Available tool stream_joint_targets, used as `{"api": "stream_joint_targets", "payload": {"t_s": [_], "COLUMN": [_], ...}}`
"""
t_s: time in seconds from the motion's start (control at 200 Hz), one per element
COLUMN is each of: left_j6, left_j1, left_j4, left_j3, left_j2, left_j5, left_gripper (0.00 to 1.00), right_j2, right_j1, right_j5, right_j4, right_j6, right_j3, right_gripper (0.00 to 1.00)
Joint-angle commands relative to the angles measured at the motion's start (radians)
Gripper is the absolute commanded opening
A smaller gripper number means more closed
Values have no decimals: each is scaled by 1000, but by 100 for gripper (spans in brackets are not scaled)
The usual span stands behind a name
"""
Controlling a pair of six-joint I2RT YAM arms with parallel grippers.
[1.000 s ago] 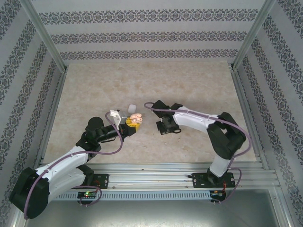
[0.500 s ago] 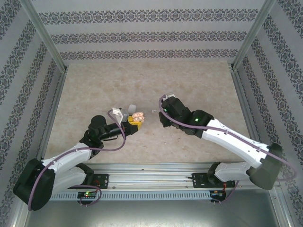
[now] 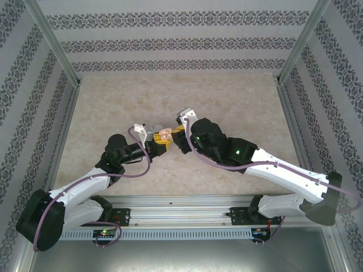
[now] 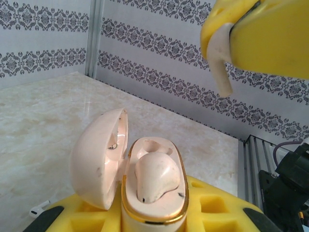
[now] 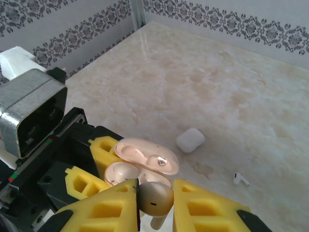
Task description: Insert the wireless bluetooth earbuds into the charging case
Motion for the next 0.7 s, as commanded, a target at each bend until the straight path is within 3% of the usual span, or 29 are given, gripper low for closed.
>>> {"api": "stream_joint_targets", "payload": {"t_s": [0.0,0.694], "left_j6": [-5,-25], "left_j1": [-13,-13], "left_j4": [24,27], "left_j3": [27,19], "left_j2": [-30,-57], "left_j5": [13,34], "left_gripper": [10,11], "right_j2": [25,64], "right_j1": [12,-16], "right_j5": [-22,-60], "right_j4": [55,98], "right_j6": [-39,-28], "right_j3": [24,0], "right_gripper": [21,22]}}
